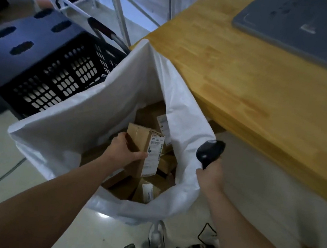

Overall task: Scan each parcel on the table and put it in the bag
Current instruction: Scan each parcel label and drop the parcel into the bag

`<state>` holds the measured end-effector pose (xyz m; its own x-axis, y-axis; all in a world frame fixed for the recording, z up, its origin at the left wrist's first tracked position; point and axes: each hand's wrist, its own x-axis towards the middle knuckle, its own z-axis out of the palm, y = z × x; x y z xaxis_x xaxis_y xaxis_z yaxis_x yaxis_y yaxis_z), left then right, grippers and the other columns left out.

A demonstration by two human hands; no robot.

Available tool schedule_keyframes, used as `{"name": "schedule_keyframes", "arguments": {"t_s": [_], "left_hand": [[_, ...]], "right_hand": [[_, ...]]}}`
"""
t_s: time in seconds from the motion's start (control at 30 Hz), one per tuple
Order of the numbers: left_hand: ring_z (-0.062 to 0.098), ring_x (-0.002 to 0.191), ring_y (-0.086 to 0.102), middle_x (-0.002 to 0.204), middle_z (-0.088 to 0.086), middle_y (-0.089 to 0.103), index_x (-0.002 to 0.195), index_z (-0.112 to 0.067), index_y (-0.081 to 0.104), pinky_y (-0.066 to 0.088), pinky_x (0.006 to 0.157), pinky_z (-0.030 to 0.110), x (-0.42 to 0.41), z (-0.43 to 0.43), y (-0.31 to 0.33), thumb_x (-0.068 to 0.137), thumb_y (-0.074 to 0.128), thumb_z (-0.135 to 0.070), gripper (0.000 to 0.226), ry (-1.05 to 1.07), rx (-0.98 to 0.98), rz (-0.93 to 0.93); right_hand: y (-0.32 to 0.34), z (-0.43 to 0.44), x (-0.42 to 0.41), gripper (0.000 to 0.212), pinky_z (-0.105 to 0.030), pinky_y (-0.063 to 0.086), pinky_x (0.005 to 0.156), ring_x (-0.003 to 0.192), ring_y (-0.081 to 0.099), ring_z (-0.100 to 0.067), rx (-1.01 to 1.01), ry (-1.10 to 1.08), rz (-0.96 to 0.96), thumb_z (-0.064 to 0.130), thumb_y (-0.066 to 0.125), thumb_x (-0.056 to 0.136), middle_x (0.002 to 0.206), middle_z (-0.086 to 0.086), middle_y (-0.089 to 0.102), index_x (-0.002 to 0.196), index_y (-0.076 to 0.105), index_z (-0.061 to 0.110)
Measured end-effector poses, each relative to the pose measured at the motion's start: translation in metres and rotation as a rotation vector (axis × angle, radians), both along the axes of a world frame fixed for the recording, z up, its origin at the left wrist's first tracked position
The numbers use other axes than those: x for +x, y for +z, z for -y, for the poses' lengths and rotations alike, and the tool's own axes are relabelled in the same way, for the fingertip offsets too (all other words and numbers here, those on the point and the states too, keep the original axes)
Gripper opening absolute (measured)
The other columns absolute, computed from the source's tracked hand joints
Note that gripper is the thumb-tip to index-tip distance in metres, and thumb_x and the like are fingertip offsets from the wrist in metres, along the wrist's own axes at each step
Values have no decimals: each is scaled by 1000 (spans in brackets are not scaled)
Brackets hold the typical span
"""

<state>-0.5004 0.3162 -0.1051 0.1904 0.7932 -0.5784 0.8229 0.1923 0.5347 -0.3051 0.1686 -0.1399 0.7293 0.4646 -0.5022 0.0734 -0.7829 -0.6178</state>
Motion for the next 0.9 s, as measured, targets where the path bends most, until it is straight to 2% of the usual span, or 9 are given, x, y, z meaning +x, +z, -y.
{"name": "schedule_keyframes", "arguments": {"t_s": [0.1, 0.2, 0.27, 0.4, 0.5, 0.53, 0.63, 0.8, 0.9], "left_hand": [[30, 131, 43, 147, 7, 36, 148, -16, 24, 45, 103, 48, 11, -2, -2, 70, 83, -38, 100, -65, -1, -69], [30, 126, 48, 144, 8, 40, 146, -16, 26, 47, 100, 47, 28, -1, 1, 69, 81, -47, 99, -117, -50, -63], [29, 121, 52, 140, 6, 45, 144, -16, 30, 49, 97, 44, 40, 1, -1, 68, 80, -53, 98, -136, -97, -44], [25, 112, 56, 133, 6, 55, 137, -12, 46, 47, 90, 34, 72, 10, -4, 78, 72, -52, 76, -95, -251, 131], [26, 117, 54, 136, 5, 54, 140, -13, 45, 46, 92, 33, 92, 18, -6, 81, 65, -58, 77, -137, -308, 156], [27, 120, 52, 138, 5, 52, 142, -14, 42, 45, 92, 33, 97, 20, -6, 84, 59, -62, 77, -202, -306, 128], [29, 124, 50, 141, 9, 50, 143, -15, 43, 42, 100, 37, 105, 23, -9, 88, 39, -70, 78, -385, -266, 22], [25, 122, 51, 139, 8, 49, 144, -12, 36, 45, 97, 37, 109, 17, -1, 96, 49, -50, 63, -445, -99, -24], [19, 109, 53, 127, 4, 53, 140, -12, 39, 45, 89, 32, 109, 14, 6, 97, 50, -42, 54, -426, -49, -21]], "right_hand": [[11, 23, 7, 51, -33, 47, 78, 100, 63, -37, 117, -155, 153, 2, 68, 80, 111, -22, 64, 126, 47, -2], [15, 57, 17, 34, -31, 43, 71, 85, 63, -36, 226, -368, 184, -2, 66, 76, 90, -19, 63, 107, 53, -6], [20, 69, 25, 29, -30, 39, 67, 74, 57, -29, 251, -376, 201, -3, 65, 75, 81, -13, 56, 101, 52, 2], [33, 65, 31, 32, -26, 37, 64, 72, 52, -23, 302, -355, 232, -3, 64, 75, 80, -9, 53, 98, 48, 11], [32, 64, 30, 33, -28, 38, 68, 78, 53, -23, 298, -342, 262, -4, 64, 75, 86, -9, 54, 105, 52, 3], [31, 64, 29, 39, -29, 40, 70, 81, 54, -22, 289, -342, 262, -4, 65, 76, 89, -10, 55, 113, 52, -1], [32, 62, 29, 49, -30, 42, 72, 83, 55, -21, 254, -311, 269, -2, 64, 79, 93, -8, 58, 124, 48, 0], [28, 59, 30, 49, -32, 46, 66, 84, 63, -29, 192, -243, 212, -1, 62, 79, 94, -12, 63, 125, 46, 4], [23, 51, 29, 52, -31, 43, 65, 81, 61, -28, 149, -181, 193, -1, 60, 79, 90, -12, 62, 129, 44, 3]]}}
